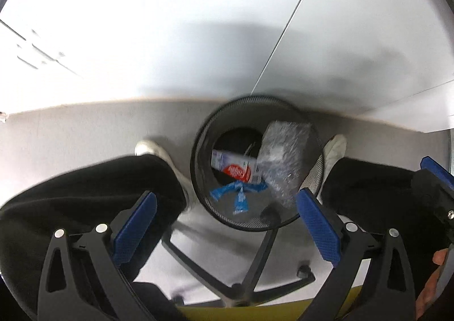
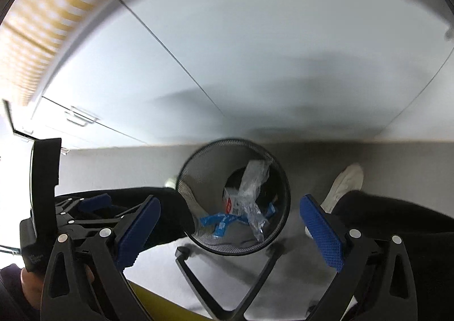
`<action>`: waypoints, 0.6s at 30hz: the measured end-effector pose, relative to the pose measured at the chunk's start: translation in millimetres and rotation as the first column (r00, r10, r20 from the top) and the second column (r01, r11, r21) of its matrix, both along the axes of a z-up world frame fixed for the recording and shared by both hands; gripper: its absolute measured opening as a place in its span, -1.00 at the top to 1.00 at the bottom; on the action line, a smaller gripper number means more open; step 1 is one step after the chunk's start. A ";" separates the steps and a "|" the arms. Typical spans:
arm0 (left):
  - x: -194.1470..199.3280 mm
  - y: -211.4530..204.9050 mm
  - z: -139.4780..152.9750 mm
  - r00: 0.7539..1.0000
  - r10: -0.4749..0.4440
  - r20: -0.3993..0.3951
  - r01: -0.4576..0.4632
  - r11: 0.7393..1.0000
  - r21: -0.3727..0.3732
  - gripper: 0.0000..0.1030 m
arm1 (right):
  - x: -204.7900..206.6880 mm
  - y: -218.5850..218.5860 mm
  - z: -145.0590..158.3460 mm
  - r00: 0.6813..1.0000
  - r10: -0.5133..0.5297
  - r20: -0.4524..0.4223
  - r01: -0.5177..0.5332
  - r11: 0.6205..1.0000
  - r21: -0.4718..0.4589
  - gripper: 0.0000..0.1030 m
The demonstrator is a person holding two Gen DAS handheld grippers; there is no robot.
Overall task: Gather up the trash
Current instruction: 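Raise both tools back toward the counter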
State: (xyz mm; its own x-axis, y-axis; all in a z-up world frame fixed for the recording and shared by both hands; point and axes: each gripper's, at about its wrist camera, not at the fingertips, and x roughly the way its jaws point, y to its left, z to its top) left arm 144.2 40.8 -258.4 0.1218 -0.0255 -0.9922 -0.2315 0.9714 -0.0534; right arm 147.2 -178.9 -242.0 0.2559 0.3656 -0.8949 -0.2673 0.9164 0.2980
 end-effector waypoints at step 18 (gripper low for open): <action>-48.9 2.4 210.7 0.874 -0.042 0.484 -0.004 0.996 0.093 -0.91 | -72.0 -20.1 198.1 0.907 -0.009 0.421 -0.041 0.993 0.108 -0.93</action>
State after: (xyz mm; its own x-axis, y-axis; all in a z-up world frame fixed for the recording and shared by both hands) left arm 95.3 43.1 -47.7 0.5889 0.0525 -0.8065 -0.1805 0.9812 -0.0679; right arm 75.2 -199.0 -43.9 0.5923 0.4638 -0.6588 -0.4046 0.8783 0.2545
